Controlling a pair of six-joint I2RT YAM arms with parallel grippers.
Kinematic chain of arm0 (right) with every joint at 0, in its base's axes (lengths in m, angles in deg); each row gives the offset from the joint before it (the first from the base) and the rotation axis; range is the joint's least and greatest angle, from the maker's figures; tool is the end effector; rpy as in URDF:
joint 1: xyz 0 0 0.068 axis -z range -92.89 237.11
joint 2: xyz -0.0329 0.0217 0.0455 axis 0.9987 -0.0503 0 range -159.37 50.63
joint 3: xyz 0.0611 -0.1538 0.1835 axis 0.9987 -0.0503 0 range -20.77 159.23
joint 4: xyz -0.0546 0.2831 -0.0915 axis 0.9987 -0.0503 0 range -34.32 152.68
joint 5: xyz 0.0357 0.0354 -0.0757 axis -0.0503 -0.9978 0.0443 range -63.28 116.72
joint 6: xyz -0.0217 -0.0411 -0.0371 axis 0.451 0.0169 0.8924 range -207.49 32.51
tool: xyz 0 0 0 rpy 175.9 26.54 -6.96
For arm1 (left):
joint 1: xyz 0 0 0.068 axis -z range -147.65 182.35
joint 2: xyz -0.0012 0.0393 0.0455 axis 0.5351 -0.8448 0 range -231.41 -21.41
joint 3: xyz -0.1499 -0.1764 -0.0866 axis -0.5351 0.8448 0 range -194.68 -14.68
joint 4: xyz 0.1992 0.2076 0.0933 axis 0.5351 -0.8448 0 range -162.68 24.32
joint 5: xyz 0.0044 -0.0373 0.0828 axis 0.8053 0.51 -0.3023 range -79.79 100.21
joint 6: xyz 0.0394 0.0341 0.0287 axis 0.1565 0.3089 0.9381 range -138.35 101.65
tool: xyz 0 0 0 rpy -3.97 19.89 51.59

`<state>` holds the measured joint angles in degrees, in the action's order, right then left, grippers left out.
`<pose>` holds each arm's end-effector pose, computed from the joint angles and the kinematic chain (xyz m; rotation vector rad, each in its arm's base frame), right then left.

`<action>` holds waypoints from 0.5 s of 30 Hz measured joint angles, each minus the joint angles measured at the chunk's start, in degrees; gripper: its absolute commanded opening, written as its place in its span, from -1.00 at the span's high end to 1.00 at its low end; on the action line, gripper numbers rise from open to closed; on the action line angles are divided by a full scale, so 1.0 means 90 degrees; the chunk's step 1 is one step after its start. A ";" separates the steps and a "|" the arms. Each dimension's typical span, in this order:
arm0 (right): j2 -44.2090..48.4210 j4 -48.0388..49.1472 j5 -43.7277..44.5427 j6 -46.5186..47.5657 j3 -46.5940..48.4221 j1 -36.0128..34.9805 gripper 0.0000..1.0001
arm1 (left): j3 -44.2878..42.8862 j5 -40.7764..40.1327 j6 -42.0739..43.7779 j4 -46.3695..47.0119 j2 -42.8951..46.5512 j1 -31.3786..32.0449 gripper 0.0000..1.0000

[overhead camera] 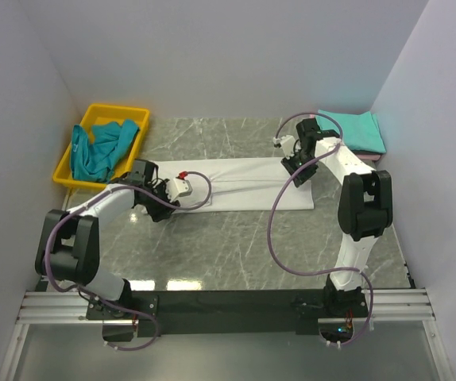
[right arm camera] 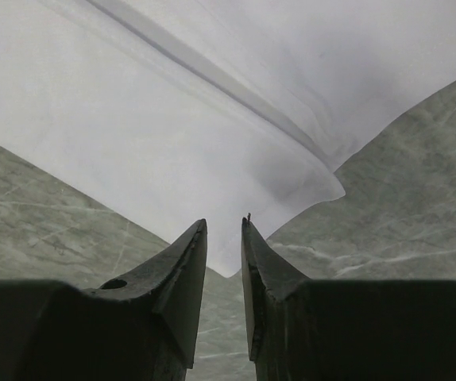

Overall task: Fold and stack the t-shirts
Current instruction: Fold the tshirt

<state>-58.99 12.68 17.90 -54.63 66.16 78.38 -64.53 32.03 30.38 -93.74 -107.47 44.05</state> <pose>0.4179 0.0711 0.1695 -1.0294 2.6170 0.1227 0.3116 -0.0811 0.1252 1.3994 2.1768 -0.2851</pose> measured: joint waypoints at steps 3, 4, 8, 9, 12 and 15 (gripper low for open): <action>0.0000 -0.0024 -0.0012 -0.0002 -0.0010 0.0000 0.38 | 0.0000 -0.0165 0.0036 0.0221 -0.0211 0.0058 -0.11; 0.0000 -0.0024 -0.0012 0.0000 -0.0010 0.0000 0.38 | 0.0000 -0.0214 0.0056 0.0289 -0.0287 0.0083 -0.10; 0.0000 -0.0032 -0.0010 0.0000 -0.0010 0.0000 0.40 | 0.0000 -0.0367 0.0151 0.0488 -0.0537 0.0185 0.12; 0.0000 -0.0034 -0.0010 0.0000 -0.0010 0.0000 0.41 | 0.0000 -0.0396 0.0175 0.0520 -0.0595 0.0204 0.21; 0.0000 -0.0053 -0.0007 0.0002 -0.0010 0.0000 0.41 | -0.0002 -0.0410 0.0202 0.0539 -0.0617 0.0226 0.33; 0.0000 -0.0080 -0.0007 0.0005 -0.0010 0.0000 0.41 | -0.0032 -0.0403 0.0238 0.0447 -0.0617 0.0226 0.34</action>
<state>-58.99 11.96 17.83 -54.59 66.08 78.38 -64.81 28.40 32.52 -89.71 -113.02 46.09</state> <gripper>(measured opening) 0.297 0.331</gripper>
